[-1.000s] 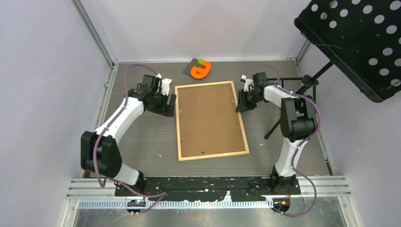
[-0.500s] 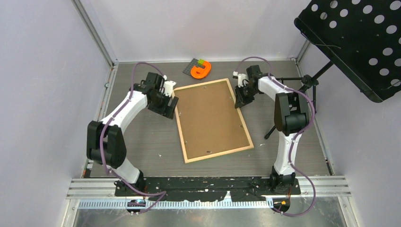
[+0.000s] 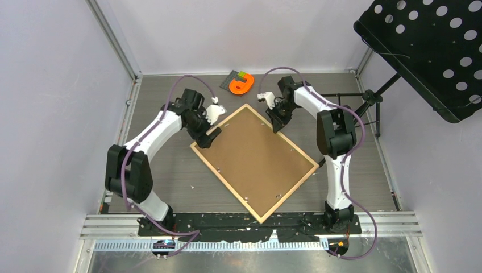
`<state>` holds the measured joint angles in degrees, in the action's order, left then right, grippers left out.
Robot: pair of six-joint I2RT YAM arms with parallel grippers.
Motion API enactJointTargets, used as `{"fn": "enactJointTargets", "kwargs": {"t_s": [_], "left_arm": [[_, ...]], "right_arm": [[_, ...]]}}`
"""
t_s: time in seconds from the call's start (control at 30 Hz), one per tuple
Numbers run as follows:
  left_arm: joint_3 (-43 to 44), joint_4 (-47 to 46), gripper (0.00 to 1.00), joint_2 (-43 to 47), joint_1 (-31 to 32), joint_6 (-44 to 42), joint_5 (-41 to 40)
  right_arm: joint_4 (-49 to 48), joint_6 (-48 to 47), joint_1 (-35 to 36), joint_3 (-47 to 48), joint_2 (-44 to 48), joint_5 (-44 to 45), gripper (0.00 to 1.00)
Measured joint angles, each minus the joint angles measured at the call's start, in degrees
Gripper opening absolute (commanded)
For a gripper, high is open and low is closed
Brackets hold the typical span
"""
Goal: Put the photo into the frame
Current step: Adjust the photo frame at the center of the board.
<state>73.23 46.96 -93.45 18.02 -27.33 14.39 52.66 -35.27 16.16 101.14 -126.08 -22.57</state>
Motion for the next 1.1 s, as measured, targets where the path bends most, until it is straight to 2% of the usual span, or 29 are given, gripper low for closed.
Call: {"fn": "enactJointTargets", "kwargs": {"t_s": [0.17,0.47,0.67,0.9,1.1], "left_arm": [[-2.78,-1.62,0.85,4.13,5.07,-11.28,2.36],[-13.51,-4.04,0.81,11.19,16.92,-21.57,4.26],[-18.08,-4.87,0.76,11.26,19.61,-26.21,3.78],[-18.88,-7.04,0.66,10.27,21.86,-30.01,1.36],[-23.32,-9.03,0.6,10.27,23.8,-33.18,-1.6]], "right_arm": [[2.73,-2.1,0.98,2.58,-1.62,-1.2,0.06],[6.69,-2.12,1.01,7.34,-4.63,-2.16,0.06],[8.17,-2.14,1.57,12.46,-7.48,-2.01,0.06],[7.91,-2.12,1.86,12.74,-7.58,-1.55,0.06],[7.87,-2.01,1.9,12.72,-7.58,-1.53,0.06]]}}
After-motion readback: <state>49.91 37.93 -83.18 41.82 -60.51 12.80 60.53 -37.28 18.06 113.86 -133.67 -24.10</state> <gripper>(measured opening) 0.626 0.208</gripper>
